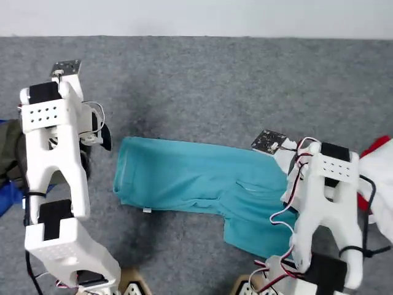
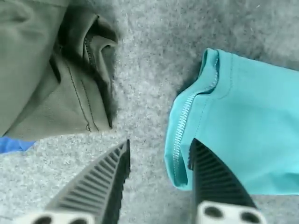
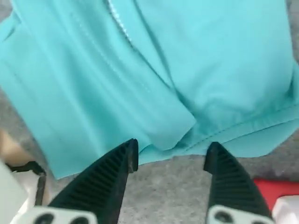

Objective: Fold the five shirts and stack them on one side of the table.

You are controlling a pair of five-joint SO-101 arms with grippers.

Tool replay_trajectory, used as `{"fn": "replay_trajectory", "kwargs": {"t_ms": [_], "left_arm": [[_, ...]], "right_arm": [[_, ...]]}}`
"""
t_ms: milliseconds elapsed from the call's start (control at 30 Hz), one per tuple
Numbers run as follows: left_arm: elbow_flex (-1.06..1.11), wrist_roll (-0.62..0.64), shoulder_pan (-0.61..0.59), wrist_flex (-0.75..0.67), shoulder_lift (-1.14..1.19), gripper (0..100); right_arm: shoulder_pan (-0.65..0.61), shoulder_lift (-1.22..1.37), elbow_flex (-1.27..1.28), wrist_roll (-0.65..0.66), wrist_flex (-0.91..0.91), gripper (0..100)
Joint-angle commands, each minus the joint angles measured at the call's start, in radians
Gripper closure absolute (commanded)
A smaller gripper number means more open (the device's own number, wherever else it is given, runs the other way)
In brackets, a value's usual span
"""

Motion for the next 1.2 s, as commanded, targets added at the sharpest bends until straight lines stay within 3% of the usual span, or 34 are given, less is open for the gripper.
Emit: {"fn": "replay_trajectory", "kwargs": {"t_ms": [0,233,500,633,900,1067,1167], "left_arm": [[0.001,0.009,0.005,0.031,-0.057,81],[0.001,0.009,0.005,0.031,-0.057,81],[0.002,0.009,0.003,0.031,-0.055,81],[0.031,0.009,0.005,0.031,-0.052,81],[0.093,0.006,0.005,0.031,-0.055,81],[0.093,0.006,0.005,0.031,-0.055,81],[0.093,0.006,0.005,0.031,-0.055,81]], "right_arm": [[0.002,-0.035,0.0,0.012,-0.022,74.8],[-0.033,0.064,0.015,0.014,-0.031,80.3],[-0.015,0.131,-0.04,0.012,-0.019,99.0],[0.024,0.131,-0.086,0.043,0.053,98.8],[0.062,0.13,-0.143,0.242,0.449,98.8],[0.062,0.082,-0.135,0.23,0.458,97.5],[0.062,0.053,-0.133,0.204,0.46,86.7]]}}
